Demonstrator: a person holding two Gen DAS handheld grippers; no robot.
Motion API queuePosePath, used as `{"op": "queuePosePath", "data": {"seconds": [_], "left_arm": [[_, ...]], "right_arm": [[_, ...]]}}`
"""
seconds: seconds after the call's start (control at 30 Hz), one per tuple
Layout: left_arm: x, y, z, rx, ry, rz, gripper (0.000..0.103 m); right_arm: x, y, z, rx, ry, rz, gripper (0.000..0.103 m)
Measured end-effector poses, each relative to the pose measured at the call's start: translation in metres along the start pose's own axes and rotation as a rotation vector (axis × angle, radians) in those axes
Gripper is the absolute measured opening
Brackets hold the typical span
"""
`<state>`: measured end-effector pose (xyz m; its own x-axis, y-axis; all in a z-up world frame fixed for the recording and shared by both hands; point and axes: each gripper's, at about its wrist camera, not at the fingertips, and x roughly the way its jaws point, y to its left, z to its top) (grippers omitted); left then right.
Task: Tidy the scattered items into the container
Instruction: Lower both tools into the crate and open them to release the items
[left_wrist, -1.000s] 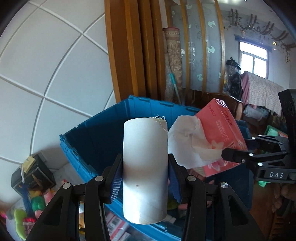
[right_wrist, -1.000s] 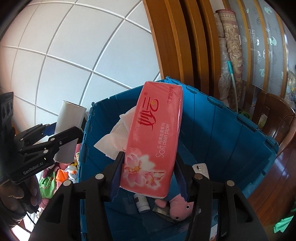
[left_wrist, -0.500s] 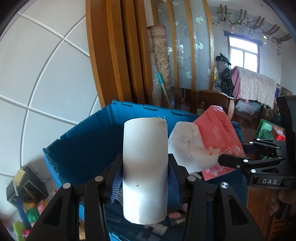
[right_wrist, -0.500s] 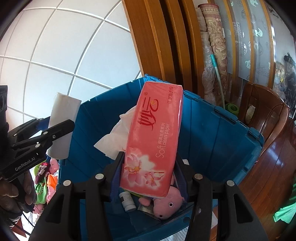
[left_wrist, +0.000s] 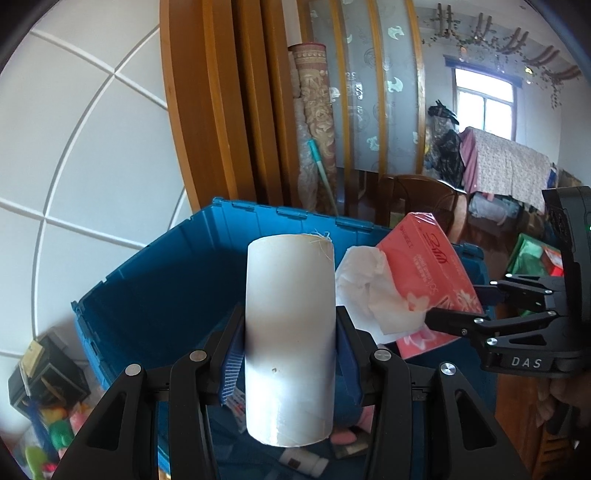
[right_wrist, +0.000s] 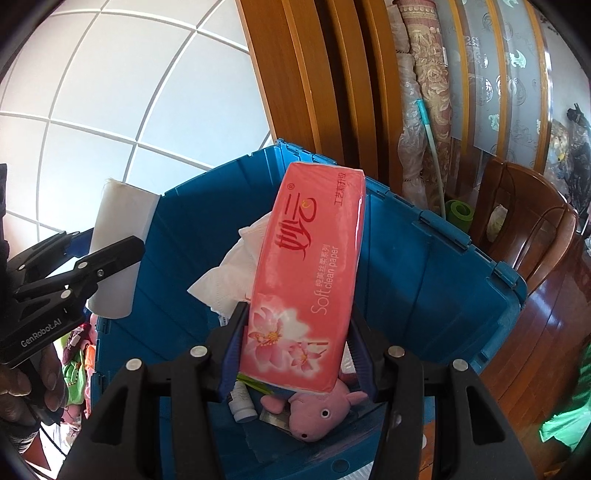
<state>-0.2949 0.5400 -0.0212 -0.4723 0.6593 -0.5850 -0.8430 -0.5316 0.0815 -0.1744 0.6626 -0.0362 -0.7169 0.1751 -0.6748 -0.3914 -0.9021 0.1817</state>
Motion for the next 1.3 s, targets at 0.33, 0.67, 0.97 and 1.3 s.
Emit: {"op": "queuePosePath", "data": {"seconds": [0.33,0.67,0.97,1.3], "left_arm": [[0.008,0.014,0.004,-0.018,0.01,0.026,0.045],[0.02,0.018,0.002,-0.031,0.064,0.034,0.076],[0.011,0.024,-0.006,-0.053,0.046,0.059,0.102],[-0.005,0.033,-0.022,-0.088,0.058,0.118,0.102]], "right_arm": [[0.018,0.012,0.014,-0.041,0.015,0.016,0.05],[0.034,0.02,0.016,-0.074,0.043,0.001,0.066],[0.037,0.024,0.017,-0.08,0.048,-0.001,0.074],[0.026,0.037,0.005,-0.096,0.053,0.0,0.077]]}}
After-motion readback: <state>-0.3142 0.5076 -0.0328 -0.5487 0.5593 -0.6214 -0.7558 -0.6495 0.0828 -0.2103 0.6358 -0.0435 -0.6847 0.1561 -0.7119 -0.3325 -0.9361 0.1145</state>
